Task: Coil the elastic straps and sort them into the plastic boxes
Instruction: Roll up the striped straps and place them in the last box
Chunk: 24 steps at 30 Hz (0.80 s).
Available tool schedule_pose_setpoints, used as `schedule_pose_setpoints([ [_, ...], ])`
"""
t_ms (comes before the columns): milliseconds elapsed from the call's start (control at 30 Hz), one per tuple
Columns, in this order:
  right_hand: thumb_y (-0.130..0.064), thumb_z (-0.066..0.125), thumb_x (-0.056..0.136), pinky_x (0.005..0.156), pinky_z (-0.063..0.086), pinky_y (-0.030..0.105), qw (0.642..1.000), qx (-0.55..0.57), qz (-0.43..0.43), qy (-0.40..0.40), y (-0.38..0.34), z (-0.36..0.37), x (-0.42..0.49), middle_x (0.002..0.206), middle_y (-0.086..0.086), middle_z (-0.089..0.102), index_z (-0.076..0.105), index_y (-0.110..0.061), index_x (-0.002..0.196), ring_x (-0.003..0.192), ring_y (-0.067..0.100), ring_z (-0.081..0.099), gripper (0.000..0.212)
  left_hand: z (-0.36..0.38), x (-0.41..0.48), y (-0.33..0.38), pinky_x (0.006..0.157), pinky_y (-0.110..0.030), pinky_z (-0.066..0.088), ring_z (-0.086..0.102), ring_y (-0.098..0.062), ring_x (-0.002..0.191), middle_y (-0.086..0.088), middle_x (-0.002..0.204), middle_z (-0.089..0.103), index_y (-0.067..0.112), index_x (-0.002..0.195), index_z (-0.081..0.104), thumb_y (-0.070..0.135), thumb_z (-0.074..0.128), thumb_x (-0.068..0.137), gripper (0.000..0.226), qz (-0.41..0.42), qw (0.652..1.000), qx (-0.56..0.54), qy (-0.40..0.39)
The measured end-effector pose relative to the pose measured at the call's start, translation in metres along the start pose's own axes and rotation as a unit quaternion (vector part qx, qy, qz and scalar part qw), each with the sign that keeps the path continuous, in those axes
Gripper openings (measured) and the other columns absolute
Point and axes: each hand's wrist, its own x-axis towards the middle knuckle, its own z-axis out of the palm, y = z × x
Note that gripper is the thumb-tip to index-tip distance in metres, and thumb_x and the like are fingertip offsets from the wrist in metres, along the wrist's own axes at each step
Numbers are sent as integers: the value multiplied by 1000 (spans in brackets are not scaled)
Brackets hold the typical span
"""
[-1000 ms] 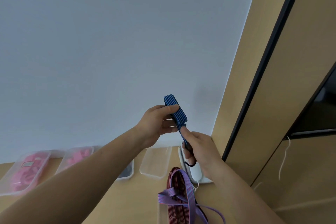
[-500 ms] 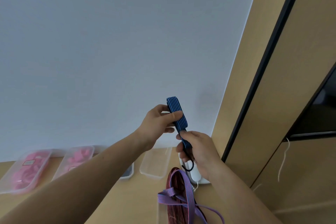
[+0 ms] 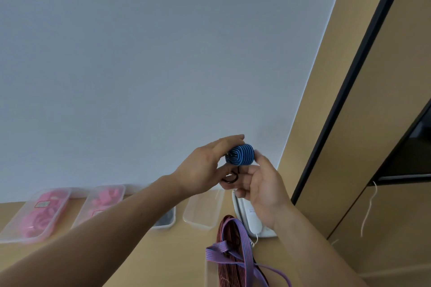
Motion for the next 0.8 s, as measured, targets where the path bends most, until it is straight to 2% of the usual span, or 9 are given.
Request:
schedule_pose_setpoints([
  [100, -65, 49, 83, 56, 34, 30, 1000, 17, 21, 15, -4, 1, 2, 81, 17, 73, 70, -1, 101, 75, 28, 73, 70, -7, -3, -3, 108, -15, 35, 41, -13, 140, 2, 156, 38, 16, 145, 41, -11, 55, 86, 67, 7, 998, 14, -68],
  [200, -55, 57, 85, 55, 34, 28, 999, 24, 36, 12, -7, -3, 3, 83, 18, 74, 67, -3, 106, 77, 25, 73, 56, -14, -8, -6, 117, -19, 26, 25, -12, 149, -2, 160, 31, 14, 146, 40, -19, 43, 78, 77, 2, 995, -11, -104],
  [300, -42, 56, 93, 56, 34, 27, 999, 13, 42, -4, -4, -1, 3, 97, 22, 74, 68, -5, 109, 86, 25, 74, 42, -17, -12, -6, 117, -21, 27, 27, -6, 147, 3, 156, 38, 23, 136, 53, -10, 44, 79, 67, -62, 987, -115, -92],
  [367, -38, 59, 93, 57, 37, 27, 999, -23, 26, 5, -2, 5, 5, 96, 16, 76, 72, -8, 105, 87, 22, 74, 35, -16, -15, -4, 110, -18, 36, 40, -1, 139, 7, 148, 49, 27, 119, 65, 4, 49, 84, 45, -146, 957, -243, -55],
  [467, -40, 67, 88, 56, 43, 25, 982, -174, -36, 68, 3, 18, 9, 84, 7, 76, 75, -11, 92, 79, 17, 72, 31, -12, -19, -6, 94, -16, 49, 57, 2, 123, 4, 114, 73, 14, 90, 72, 13, 68, 90, 4, -246, 903, -351, 28],
  [533, -42, 70, 83, 59, 43, 32, 957, -262, -89, 91, 10, 27, 11, 78, 12, 72, 75, -20, 88, 69, 15, 64, 23, -10, -22, -11, 79, -20, 54, 70, -6, 95, 0, 92, 76, 10, 77, 64, 14, 77, 85, 15, -302, 891, -333, 63],
  [600, -42, 65, 83, 66, 47, 37, 931, -337, -118, 71, 19, 35, 13, 74, 8, 70, 72, -28, 95, 68, 17, 61, 19, -10, -27, -18, 69, -31, 54, 64, -17, 71, -5, 72, 66, 9, 72, 57, 13, 78, 82, 23, -350, 882, -308, 67],
  [700, -37, 58, 93, 80, 48, 28, 908, -400, -113, 49, 33, 44, 20, 97, -8, 68, 68, -36, 108, 92, 7, 62, 18, -13, -39, -33, 79, -46, 57, 61, -28, 73, -14, 71, 57, 6, 73, 52, 6, 74, 85, 26, -397, 840, -363, 73],
  [800, -34, 55, 97, 83, 41, 18, 898, -426, -98, 46, 41, 53, 26, 113, -5, 56, 66, -31, 119, 98, 6, 57, 25, -19, -49, -46, 71, -39, 58, 64, -29, 72, -20, 79, 63, 6, 77, 49, 0, 70, 88, 24, -423, 783, -449, 84],
])
